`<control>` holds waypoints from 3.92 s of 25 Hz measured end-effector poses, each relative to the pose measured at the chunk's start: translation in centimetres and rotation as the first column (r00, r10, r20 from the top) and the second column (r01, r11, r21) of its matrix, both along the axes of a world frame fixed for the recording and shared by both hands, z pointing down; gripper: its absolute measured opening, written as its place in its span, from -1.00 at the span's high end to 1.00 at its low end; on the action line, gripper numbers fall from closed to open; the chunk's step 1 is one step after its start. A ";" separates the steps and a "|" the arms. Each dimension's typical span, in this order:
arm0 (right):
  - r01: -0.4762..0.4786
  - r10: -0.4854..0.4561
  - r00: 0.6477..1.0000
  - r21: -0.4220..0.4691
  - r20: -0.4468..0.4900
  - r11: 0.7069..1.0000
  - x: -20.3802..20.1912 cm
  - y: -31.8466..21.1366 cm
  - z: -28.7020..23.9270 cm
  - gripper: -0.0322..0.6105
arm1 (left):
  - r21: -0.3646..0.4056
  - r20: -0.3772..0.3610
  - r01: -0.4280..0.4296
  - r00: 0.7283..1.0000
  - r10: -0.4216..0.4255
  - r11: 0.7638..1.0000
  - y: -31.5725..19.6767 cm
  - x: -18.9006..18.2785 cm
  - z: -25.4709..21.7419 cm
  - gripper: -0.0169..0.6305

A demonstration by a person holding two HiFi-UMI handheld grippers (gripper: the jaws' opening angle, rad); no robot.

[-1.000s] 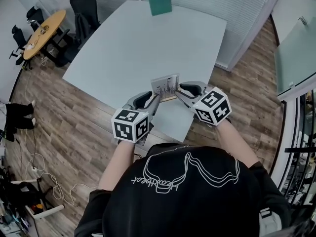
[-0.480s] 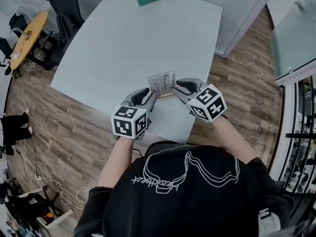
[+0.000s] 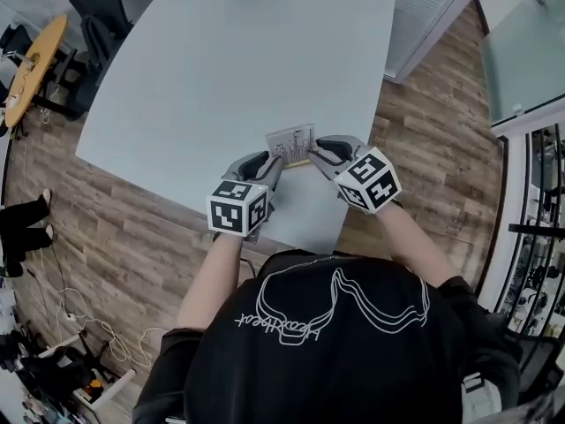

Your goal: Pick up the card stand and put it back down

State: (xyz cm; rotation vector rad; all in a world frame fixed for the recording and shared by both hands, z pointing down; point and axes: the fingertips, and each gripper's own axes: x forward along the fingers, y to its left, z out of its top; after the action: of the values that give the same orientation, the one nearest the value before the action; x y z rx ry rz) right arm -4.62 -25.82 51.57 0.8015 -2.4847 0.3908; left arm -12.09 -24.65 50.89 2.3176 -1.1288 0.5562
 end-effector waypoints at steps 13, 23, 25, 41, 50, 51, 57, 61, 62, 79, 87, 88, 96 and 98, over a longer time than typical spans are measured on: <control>-0.009 0.009 1.000 -0.021 -0.018 1.000 0.4 -0.8 4.5 0.55 | -0.014 0.013 -0.038 0.999 0.038 0.999 -0.9 0.3 4.5 0.58; -0.015 0.015 1.000 -0.012 -0.018 1.000 0.2 -0.3 5.9 0.55 | -0.037 0.027 -0.055 0.998 0.056 0.998 -0.6 0.2 6.0 0.58; -0.015 0.015 1.000 0.000 -0.013 1.000 0.1 -0.1 5.8 0.55 | -0.029 0.029 -0.056 0.998 0.056 0.998 -0.5 0.1 6.0 0.58; -0.102 0.103 0.985 -0.011 0.137 0.995 1.3 0.8 2.8 0.31 | 0.016 -0.073 0.014 0.997 -0.013 1.000 1.1 -1.4 4.4 0.47; -0.126 0.113 0.956 0.031 0.269 0.991 5.3 6.2 -5.1 0.38 | 0.072 -0.163 0.081 0.984 -0.068 0.994 6.0 -0.4 -2.6 0.45; -0.123 0.107 0.953 0.039 0.283 0.992 5.6 7.1 -6.2 0.39 | 0.095 -0.166 0.079 0.984 -0.063 0.992 6.8 0.0 -3.8 0.45; -0.061 0.024 0.943 0.103 0.331 0.993 6.6 14.0 -11.9 0.58 | 0.196 -0.231 0.022 0.973 0.024 0.980 13.5 3.6 -10.5 0.46; -0.008 -0.055 0.916 0.153 0.398 0.988 6.6 18.6 -15.8 0.78 | 0.245 -0.281 -0.016 0.956 0.087 0.969 18.3 6.1 -14.3 0.49; -0.002 -0.065 0.915 0.166 0.399 0.986 6.8 19.8 -16.4 0.83 | 0.258 -0.286 -0.025 0.953 0.101 0.966 19.5 6.7 -15.0 0.52; 0.105 -0.191 0.847 0.196 0.497 0.975 8.7 34.0 -21.9 0.88 | 0.353 -0.305 -0.116 0.924 0.232 0.928 32.8 12.3 -21.5 0.91; 0.101 -0.191 0.842 0.199 0.505 0.975 9.3 35.3 -22.3 0.88 | 0.367 -0.296 -0.130 0.922 0.248 0.921 34.5 13.3 -22.1 0.91; 0.103 -0.194 0.842 0.202 0.504 0.974 9.3 35.4 -22.5 0.88 | 0.367 -0.298 -0.128 0.922 0.247 0.921 34.5 13.3 -22.2 0.91; 0.106 -0.202 0.837 0.212 0.508 0.971 9.9 36.1 -23.0 0.88 | 0.395 -0.302 -0.127 0.917 0.260 0.910 35.3 13.8 -23.0 0.91; 0.105 -0.201 0.837 0.212 0.508 0.972 10.0 36.4 -22.7 0.88 | 0.393 -0.293 -0.123 0.923 0.251 0.911 35.6 13.9 -22.6 0.91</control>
State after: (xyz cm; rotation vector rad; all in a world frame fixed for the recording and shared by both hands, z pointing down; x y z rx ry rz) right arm 5.39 10.59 28.83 0.6074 -3.1143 0.3749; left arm 1.84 10.93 28.24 2.7312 -0.9045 -0.0064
